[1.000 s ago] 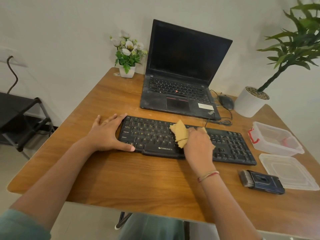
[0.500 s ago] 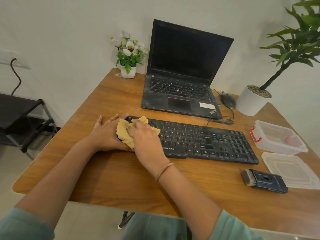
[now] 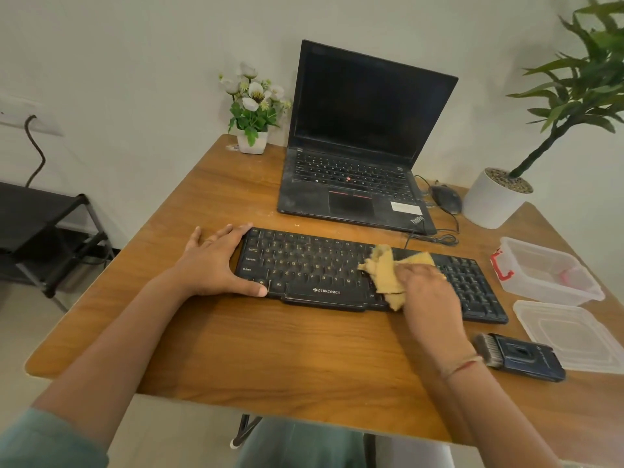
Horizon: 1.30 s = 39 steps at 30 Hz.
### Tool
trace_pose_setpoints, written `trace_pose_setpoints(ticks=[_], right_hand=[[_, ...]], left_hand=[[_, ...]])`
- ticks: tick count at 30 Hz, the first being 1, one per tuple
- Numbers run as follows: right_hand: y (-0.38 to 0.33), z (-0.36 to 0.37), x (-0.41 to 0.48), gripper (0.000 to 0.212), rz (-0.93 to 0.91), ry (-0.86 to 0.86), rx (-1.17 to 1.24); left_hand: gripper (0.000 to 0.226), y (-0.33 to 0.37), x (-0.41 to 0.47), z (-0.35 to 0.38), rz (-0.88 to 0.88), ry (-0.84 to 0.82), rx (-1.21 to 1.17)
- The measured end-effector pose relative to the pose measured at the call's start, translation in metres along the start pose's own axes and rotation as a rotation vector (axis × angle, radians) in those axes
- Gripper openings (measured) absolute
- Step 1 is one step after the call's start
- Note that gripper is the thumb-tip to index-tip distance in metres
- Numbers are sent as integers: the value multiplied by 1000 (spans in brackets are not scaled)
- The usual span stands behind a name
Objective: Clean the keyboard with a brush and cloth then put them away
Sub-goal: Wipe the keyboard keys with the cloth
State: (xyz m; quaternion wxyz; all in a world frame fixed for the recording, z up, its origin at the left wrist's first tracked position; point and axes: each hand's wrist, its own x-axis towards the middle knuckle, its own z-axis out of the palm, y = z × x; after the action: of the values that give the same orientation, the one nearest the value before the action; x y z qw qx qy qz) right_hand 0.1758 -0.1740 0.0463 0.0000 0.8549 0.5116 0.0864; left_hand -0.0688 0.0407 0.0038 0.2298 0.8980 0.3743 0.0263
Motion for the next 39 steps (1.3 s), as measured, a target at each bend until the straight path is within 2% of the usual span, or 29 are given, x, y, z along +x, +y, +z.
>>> trace_pose_setpoints(ticks=[3, 9, 15, 21, 29, 34, 39], right_hand=[[7, 7, 1, 44, 124, -14, 53], [-42, 20, 7, 60, 112, -35, 124], [-114, 6, 11, 53, -139, -32, 351], [-172, 8, 38, 53, -378, -99, 363], [-119, 6, 32, 58, -612, -171, 294], [-74, 4, 22, 57, -526, -164, 339], [-6, 9, 5, 62, -135, -86, 256]], left_hand=[[138, 0, 1, 1, -3, 0, 11], [141, -1, 1, 2, -8, -4, 23], [142, -2, 2, 4, -4, 21, 46], [147, -2, 3, 4, 58, 14, 58], [151, -2, 4, 3, 20, 22, 19], [150, 1, 1, 1, -8, 11, 28], [143, 1, 1, 1, -6, 10, 24]])
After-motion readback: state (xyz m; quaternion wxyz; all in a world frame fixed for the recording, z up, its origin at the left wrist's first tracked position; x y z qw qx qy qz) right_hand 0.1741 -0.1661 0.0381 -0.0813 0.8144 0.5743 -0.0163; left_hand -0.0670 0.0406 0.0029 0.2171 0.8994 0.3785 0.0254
